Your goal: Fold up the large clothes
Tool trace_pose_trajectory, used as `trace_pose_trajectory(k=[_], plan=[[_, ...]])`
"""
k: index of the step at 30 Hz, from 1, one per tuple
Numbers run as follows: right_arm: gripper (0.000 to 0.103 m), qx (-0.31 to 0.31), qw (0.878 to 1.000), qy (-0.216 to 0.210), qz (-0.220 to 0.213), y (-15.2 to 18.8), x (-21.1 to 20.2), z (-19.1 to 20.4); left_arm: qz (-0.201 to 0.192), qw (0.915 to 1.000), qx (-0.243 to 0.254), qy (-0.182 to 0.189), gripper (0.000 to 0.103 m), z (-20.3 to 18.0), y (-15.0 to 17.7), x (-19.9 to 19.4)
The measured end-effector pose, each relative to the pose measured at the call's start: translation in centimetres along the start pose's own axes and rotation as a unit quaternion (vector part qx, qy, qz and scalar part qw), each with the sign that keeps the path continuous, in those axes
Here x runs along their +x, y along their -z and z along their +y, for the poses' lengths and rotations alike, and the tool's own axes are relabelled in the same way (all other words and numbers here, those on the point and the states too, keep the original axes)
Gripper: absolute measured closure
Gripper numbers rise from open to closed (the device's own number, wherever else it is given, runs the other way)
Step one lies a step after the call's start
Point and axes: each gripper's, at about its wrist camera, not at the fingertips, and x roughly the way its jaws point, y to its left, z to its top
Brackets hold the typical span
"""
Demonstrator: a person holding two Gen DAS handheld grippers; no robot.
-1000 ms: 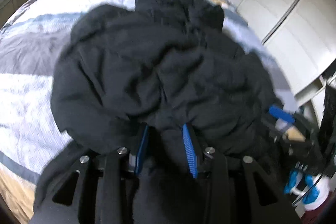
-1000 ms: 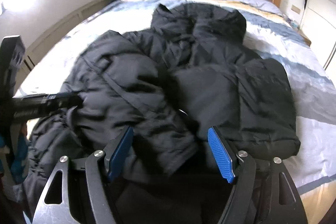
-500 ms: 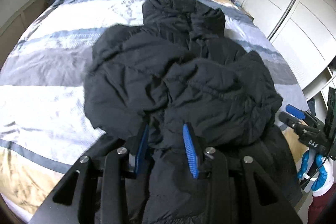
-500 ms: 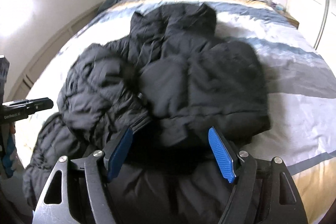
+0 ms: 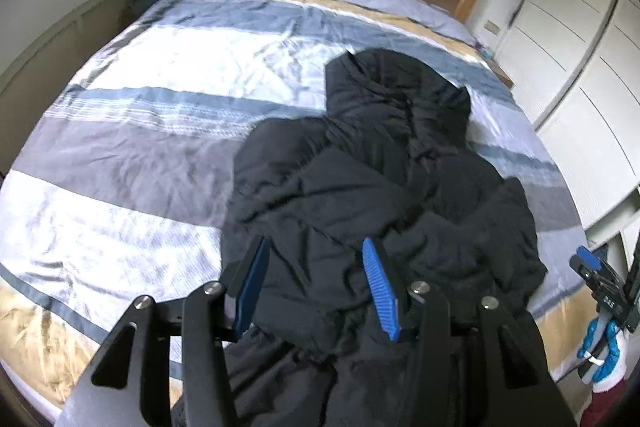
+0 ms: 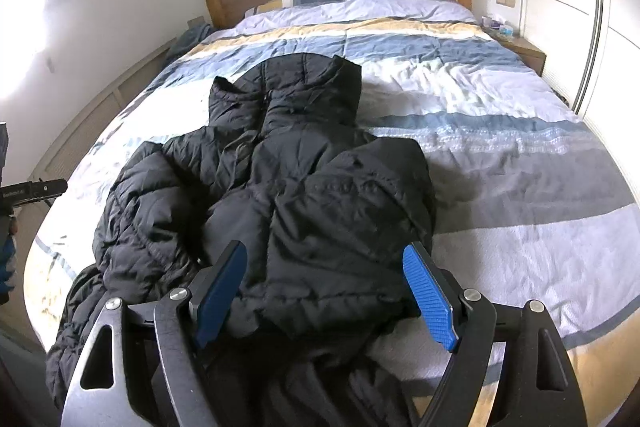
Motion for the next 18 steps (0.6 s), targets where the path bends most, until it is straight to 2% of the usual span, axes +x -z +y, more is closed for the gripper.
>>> trace_pose_trajectory(k=[7, 18], plan=[[0.023, -0.006, 1.000, -0.001, 0.008, 0.1, 1.6, 0.0, -0.024, 0.9996, 0.012, -0.013, 0.056, -1.5, 1.9, 1.0], [0.023, -0.013, 1.000, -0.007, 0.023, 1.2, 3.0, 0.4, -0.057, 0.9957, 0.049, -0.054, 0.056, -3.0, 4.5, 1.8]])
